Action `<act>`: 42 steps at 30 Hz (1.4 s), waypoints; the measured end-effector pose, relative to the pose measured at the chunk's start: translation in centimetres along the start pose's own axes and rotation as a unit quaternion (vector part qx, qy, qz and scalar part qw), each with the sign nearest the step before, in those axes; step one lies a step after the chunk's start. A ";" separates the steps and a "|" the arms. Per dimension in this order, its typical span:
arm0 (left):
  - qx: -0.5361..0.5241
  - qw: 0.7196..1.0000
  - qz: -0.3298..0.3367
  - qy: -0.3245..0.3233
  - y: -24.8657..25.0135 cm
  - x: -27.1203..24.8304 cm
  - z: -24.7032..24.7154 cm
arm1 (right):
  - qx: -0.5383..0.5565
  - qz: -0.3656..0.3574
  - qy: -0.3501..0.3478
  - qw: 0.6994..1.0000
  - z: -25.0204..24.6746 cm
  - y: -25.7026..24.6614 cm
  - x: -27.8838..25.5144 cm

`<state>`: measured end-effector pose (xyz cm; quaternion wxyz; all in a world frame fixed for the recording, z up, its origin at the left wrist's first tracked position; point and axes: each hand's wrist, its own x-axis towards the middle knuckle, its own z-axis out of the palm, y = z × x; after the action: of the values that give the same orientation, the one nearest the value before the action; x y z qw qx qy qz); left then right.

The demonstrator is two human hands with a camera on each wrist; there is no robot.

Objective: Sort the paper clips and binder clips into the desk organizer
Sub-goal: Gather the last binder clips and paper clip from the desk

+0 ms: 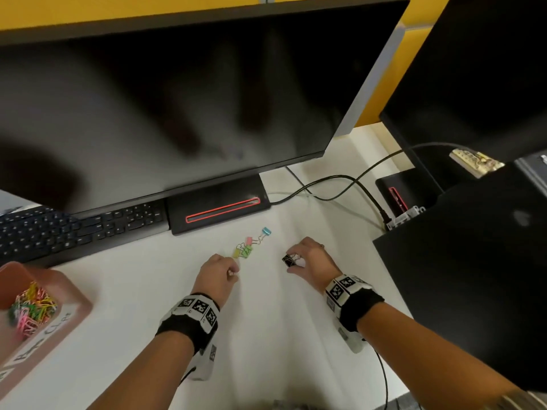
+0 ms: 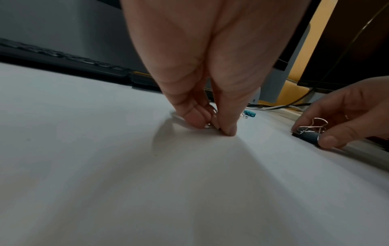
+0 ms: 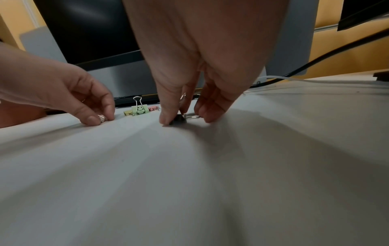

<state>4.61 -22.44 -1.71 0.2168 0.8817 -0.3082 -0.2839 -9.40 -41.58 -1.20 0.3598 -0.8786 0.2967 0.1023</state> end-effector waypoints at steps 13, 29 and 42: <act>-0.162 0.985 0.028 -0.059 1.8 -1.2 -1.2 | 0.137 -0.079 -0.062 0.985 0.4 -2.6 0.5; -0.241 0.970 -0.044 0.008 -1.4 -3.9 -5.0 | 0.190 -0.142 -0.086 0.968 2.3 -8.8 0.7; -0.198 0.977 -0.066 0.035 -3.4 -4.5 -5.8 | -0.027 -0.090 -0.015 0.996 2.0 -4.3 1.1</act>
<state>6.79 -15.84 2.37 0.3780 0.8491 -0.1795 -0.3222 -5.87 -38.26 -0.68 0.3483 -0.9094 0.2086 0.0906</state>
